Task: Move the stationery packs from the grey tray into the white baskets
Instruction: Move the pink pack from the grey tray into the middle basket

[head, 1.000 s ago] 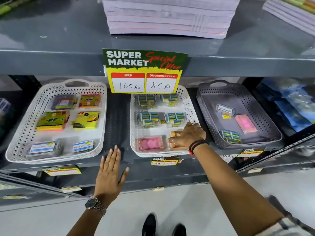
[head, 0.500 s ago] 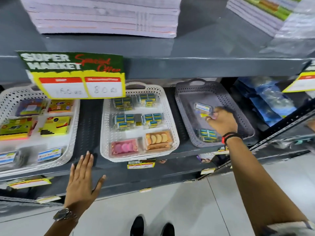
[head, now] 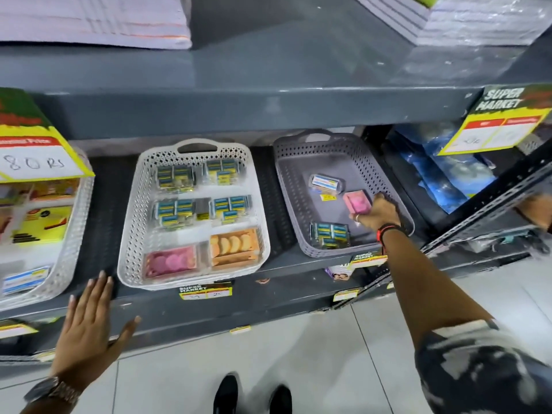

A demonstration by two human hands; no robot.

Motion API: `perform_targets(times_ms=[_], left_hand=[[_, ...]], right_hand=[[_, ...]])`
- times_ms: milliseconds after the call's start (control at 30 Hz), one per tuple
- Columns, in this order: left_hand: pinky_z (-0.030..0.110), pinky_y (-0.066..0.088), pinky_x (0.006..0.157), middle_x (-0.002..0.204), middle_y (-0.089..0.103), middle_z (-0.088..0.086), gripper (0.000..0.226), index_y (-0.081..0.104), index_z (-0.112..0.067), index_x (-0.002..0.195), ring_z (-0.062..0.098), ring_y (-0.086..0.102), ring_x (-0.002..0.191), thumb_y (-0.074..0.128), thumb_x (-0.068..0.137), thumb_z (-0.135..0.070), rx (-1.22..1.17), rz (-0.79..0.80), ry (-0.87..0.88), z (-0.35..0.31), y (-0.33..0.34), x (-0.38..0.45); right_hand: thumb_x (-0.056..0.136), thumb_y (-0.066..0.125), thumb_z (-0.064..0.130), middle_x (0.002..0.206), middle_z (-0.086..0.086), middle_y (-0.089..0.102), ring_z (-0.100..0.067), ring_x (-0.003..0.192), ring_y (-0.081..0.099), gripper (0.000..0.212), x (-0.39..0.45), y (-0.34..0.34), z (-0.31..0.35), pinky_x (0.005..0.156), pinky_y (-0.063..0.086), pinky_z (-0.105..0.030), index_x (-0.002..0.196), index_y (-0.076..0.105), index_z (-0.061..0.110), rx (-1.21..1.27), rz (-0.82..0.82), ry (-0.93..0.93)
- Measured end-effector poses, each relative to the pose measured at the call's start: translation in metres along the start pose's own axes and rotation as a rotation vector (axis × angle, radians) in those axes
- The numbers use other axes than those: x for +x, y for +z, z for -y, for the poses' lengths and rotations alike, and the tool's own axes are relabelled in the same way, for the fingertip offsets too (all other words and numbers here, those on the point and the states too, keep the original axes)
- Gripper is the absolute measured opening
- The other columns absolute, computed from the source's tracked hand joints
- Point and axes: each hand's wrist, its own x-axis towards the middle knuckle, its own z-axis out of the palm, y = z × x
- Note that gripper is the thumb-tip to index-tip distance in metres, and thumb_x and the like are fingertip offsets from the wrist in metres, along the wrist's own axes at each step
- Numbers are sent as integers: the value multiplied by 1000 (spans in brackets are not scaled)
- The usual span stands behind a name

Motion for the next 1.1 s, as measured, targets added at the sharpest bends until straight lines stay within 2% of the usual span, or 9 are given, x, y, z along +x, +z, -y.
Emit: perform_targets(times_ms=[100, 267, 400, 567, 667, 833, 900, 1033, 1100], left_hand=[[52, 15, 118, 158, 23, 11, 101, 24, -3, 147, 29, 20, 145, 16, 80, -78, 9, 4, -13, -2, 0, -1], [51, 14, 119, 159, 18, 9, 100, 20, -4, 149, 27, 17, 147, 17, 80, -77, 34, 24, -11, 1, 0, 0], [46, 11, 120, 160, 17, 8, 96, 17, -5, 150, 23, 14, 147, 24, 81, -73, 27, 29, 1, 3, 1, -1], [39, 3, 121, 159, 20, 9, 94, 19, -6, 150, 18, 9, 148, 42, 75, -59, 4, 23, 3, 3, -4, -2], [36, -1, 121, 159, 19, 10, 93, 20, -6, 149, 17, 6, 148, 42, 75, -57, 2, 44, 10, 3, -4, -2], [34, -3, 122, 159, 19, 9, 92, 20, -8, 150, 13, 0, 148, 45, 74, -53, -13, 44, 16, 6, -4, -1], [34, -2, 121, 159, 19, 9, 92, 19, -8, 150, 16, 4, 149, 45, 74, -51, -7, 55, 27, 10, -4, -2], [36, 2, 121, 159, 18, 9, 89, 19, -8, 150, 22, 12, 147, 46, 74, -48, 5, 59, 56, 16, -4, -2], [35, 0, 121, 160, 17, 8, 90, 18, -9, 150, 22, 12, 147, 46, 73, -46, 4, 66, 64, 19, -4, -3]], right_hand=[[73, 78, 21, 117, -24, 63, -38, 108, 60, 52, 1, -2, 1, 93, 49, -43, 110, 53, -4, -13, -2, 0], [70, 75, 18, 107, -24, 67, -37, 97, 65, 47, -9, -7, 5, 79, 51, -35, 108, 55, -2, 80, -131, -1], [66, 76, 27, 106, -17, 70, -32, 103, 65, 59, -32, -14, 23, 86, 50, -33, 114, 53, 4, 158, -164, -103], [68, 80, 10, 114, -13, 69, -26, 106, 65, 56, -77, -10, 72, 94, 50, -35, 118, 55, 6, 215, -63, -313], [63, 83, 14, 111, -7, 70, -20, 100, 65, 63, -98, 5, 100, 93, 51, -35, 118, 52, 10, 231, -38, -417], [61, 82, 20, 112, -4, 71, -23, 98, 68, 62, -132, 41, 147, 85, 55, -36, 114, 50, 14, 118, 53, -621], [61, 82, 18, 112, -4, 71, -23, 97, 68, 62, -146, 60, 164, 81, 54, -30, 113, 50, 14, 85, 100, -691], [61, 80, 15, 112, -5, 69, -26, 99, 66, 59, -169, 98, 189, 79, 57, -39, 111, 48, 15, 56, 197, -816], [64, 79, 13, 116, -6, 66, -25, 103, 64, 59, -178, 115, 198, 80, 55, -34, 114, 48, 13, 2, 259, -852]])
